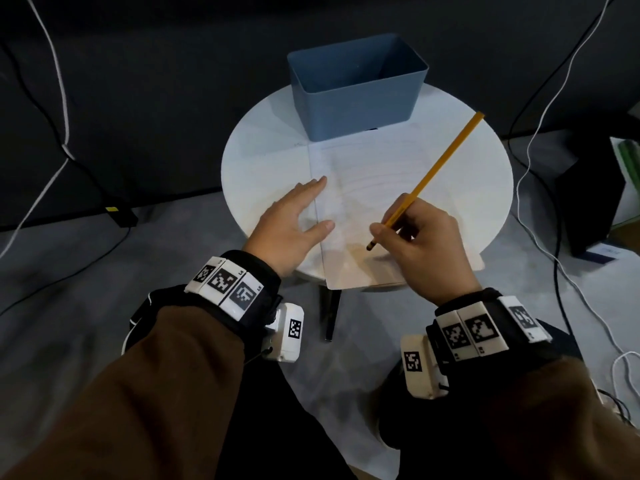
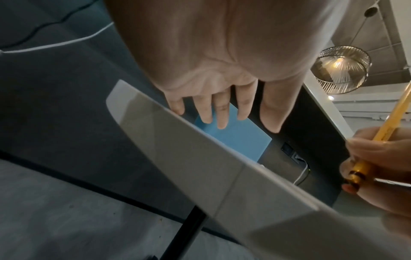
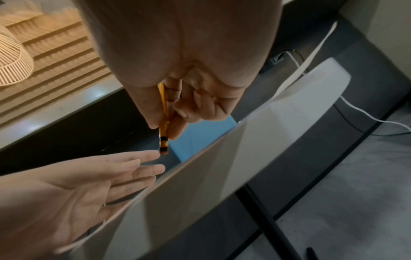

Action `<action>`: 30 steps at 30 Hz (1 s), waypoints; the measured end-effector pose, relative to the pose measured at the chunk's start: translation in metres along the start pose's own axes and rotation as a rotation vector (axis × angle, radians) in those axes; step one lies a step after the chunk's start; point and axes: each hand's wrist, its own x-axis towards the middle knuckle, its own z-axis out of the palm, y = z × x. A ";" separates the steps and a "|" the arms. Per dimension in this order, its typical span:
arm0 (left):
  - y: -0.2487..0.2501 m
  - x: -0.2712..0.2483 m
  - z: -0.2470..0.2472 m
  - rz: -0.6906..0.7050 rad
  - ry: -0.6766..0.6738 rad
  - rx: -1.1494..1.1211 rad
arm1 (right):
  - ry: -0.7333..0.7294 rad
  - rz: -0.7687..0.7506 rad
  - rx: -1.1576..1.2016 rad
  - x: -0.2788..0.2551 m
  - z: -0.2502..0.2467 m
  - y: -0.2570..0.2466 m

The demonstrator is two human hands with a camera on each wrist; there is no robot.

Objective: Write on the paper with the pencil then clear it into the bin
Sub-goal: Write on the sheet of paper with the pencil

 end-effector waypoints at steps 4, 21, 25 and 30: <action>-0.006 -0.002 -0.002 0.016 -0.095 0.301 | -0.070 -0.014 -0.020 -0.002 0.016 -0.003; -0.009 0.003 -0.003 -0.041 -0.336 0.594 | -0.064 -0.112 -0.148 -0.004 0.008 0.002; -0.006 0.003 0.002 -0.069 -0.331 0.640 | -0.063 -0.114 -0.163 -0.005 0.010 0.005; -0.004 0.001 0.003 -0.053 -0.319 0.645 | -0.071 -0.169 -0.180 -0.006 0.012 0.000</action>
